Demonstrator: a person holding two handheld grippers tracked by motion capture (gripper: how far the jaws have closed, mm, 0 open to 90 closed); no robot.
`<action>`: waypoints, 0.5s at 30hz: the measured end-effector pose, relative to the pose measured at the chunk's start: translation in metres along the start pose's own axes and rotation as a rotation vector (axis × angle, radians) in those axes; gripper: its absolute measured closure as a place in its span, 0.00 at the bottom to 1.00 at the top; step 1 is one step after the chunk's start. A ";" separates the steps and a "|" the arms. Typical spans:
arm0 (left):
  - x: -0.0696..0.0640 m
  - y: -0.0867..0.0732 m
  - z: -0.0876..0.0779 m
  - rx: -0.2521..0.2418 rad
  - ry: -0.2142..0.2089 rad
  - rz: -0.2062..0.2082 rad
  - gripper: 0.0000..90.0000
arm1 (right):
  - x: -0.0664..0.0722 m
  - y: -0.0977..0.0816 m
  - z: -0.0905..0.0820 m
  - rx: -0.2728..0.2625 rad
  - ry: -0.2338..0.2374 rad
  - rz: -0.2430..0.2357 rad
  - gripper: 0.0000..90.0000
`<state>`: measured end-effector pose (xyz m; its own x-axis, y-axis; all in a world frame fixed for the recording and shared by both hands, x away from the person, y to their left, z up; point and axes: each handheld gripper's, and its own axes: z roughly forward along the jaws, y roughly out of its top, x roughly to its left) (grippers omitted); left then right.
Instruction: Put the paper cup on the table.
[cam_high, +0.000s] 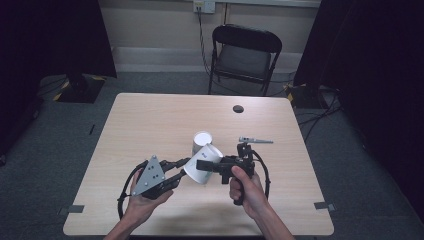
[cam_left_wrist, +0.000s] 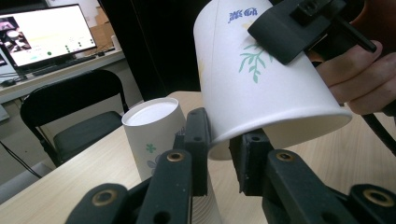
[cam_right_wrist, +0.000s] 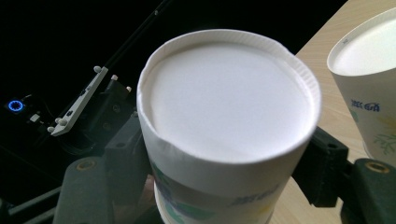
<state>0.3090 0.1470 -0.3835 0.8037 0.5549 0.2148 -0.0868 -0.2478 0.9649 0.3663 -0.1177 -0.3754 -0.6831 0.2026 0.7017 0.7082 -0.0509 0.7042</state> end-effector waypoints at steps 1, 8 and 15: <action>0.000 0.000 0.000 -0.003 -0.002 -0.003 0.89 | 0.000 0.000 0.000 0.003 0.002 0.000 0.32; 0.003 -0.002 0.000 -0.002 -0.030 -0.034 0.95 | 0.001 0.000 0.000 0.007 0.018 -0.018 0.30; 0.004 -0.001 -0.002 -0.014 -0.048 -0.056 0.95 | 0.002 0.000 -0.001 0.008 0.030 -0.032 0.26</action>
<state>0.3116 0.1507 -0.3830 0.8346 0.5291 0.1533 -0.0487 -0.2065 0.9772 0.3646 -0.1178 -0.3739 -0.7102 0.1746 0.6820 0.6874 -0.0368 0.7253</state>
